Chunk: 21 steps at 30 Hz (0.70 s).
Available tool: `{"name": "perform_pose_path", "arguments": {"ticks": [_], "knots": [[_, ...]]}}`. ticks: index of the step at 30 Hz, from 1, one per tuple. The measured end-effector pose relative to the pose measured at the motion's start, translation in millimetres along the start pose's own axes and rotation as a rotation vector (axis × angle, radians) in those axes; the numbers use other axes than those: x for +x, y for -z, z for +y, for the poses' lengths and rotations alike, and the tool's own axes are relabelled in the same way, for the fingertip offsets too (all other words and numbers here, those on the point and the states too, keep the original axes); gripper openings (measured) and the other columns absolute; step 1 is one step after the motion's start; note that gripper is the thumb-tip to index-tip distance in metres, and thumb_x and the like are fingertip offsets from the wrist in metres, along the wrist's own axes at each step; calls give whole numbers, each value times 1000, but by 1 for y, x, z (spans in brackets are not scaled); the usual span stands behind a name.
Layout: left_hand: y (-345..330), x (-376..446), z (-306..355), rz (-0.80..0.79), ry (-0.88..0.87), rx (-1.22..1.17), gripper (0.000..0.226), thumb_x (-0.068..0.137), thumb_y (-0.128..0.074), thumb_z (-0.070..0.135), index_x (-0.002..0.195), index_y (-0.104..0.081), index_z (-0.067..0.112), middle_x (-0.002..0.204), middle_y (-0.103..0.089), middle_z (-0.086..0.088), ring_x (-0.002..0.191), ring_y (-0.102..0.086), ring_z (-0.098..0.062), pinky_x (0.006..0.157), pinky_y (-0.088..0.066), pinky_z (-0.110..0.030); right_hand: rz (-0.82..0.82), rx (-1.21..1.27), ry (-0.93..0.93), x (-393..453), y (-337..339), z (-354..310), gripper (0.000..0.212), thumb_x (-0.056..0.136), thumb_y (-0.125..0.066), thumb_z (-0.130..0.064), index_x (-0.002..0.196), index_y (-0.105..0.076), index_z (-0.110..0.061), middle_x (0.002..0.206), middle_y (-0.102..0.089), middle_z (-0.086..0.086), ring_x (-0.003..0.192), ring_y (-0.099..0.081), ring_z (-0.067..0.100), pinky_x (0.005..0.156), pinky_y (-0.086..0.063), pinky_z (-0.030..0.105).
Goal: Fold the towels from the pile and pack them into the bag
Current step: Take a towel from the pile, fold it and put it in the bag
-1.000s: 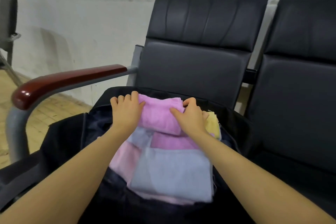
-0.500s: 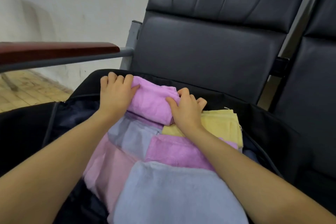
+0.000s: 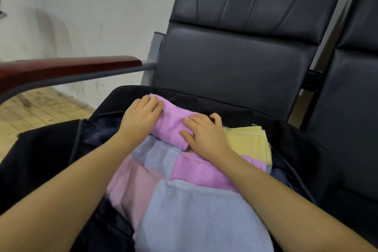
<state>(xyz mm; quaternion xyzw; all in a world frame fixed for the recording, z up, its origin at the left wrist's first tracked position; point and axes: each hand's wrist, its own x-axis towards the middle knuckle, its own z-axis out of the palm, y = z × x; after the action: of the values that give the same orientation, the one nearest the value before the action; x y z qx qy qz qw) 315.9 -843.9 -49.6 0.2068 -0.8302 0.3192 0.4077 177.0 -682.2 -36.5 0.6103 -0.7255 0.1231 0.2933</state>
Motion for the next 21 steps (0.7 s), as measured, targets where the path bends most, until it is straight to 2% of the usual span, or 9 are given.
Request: {"name": "perform_pose_path", "arguments": {"ticks": [2, 4, 6, 7, 9, 11, 15, 18, 21], "knots": [[1, -6, -4, -30, 16, -38, 31, 85, -63, 9, 114, -61, -1, 104, -64, -18, 88, -61, -35, 71, -47, -40, -99, -37, 1, -3, 0, 1, 52, 87, -31, -47, 100, -74, -21, 105, -71, -3, 103, -64, 18, 89, -23, 37], [2, -11, -2, -101, 65, -57, 40, 93, -45, 26, 120, -62, 1, 119, -63, -20, 102, -63, -36, 87, -46, -43, -181, -75, -15, -5, 4, 1, 63, 88, -20, -50, 116, -69, -21, 126, -64, -2, 121, -56, 17, 94, -20, 40], [6, -15, 3, -270, 123, -113, 59, 95, -28, 42, 129, -57, 4, 135, -54, -19, 119, -56, -35, 105, -31, -44, -269, -92, 11, -6, 4, 3, 77, 87, 0, -55, 144, -42, -23, 154, -34, -5, 143, -27, 14, 106, -6, 43], [8, -16, 6, -355, 157, -147, 68, 94, -20, 50, 136, -51, 6, 143, -46, -16, 129, -48, -33, 111, -21, -43, -340, -56, -2, -7, 4, 5, 75, 90, 3, -57, 151, -25, -24, 159, -17, -7, 147, -11, 11, 110, 1, 44], [6, -18, 10, -508, 205, -175, 83, 86, -2, 61, 147, -33, 14, 156, -25, -9, 143, -27, -26, 117, -5, -41, -459, -6, -43, -7, 5, 8, 61, 99, -7, -54, 154, -9, -26, 161, -4, -9, 147, 2, 8, 115, 6, 44], [0, -14, 11, -619, 220, -151, 85, 84, 5, 65, 152, -17, 20, 160, -9, -3, 147, -11, -20, 119, 4, -40, -500, 15, -57, -6, 1, 9, 58, 101, -12, -51, 154, -8, -26, 161, -3, -9, 147, 3, 7, 115, 6, 44], [-8, 5, 7, -812, 244, -159, 69, 95, -11, 61, 153, -5, 25, 161, 2, 2, 148, -1, -16, 118, 10, -41, -562, 28, -92, 5, -8, 12, 57, 101, -13, -52, 153, -10, -29, 161, -7, -9, 147, -6, 9, 114, 1, 45], [-7, 7, 10, -850, 241, -130, 70, 95, -12, 62, 153, 0, 25, 161, 7, 1, 148, 3, -18, 118, 11, -43, -584, 30, -97, 7, -9, 12, 58, 100, -13, -54, 153, -9, -32, 161, -7, -9, 147, -7, 12, 113, -1, 47], [10, 15, 10, -888, 232, -96, 71, 94, -15, 63, 153, -4, 26, 161, 4, 0, 148, 1, -22, 116, 11, -46, -630, 48, -110, 5, -4, 10, 58, 99, -13, -55, 153, -6, -34, 161, -2, -9, 148, -5, 14, 113, -2, 48]]}}
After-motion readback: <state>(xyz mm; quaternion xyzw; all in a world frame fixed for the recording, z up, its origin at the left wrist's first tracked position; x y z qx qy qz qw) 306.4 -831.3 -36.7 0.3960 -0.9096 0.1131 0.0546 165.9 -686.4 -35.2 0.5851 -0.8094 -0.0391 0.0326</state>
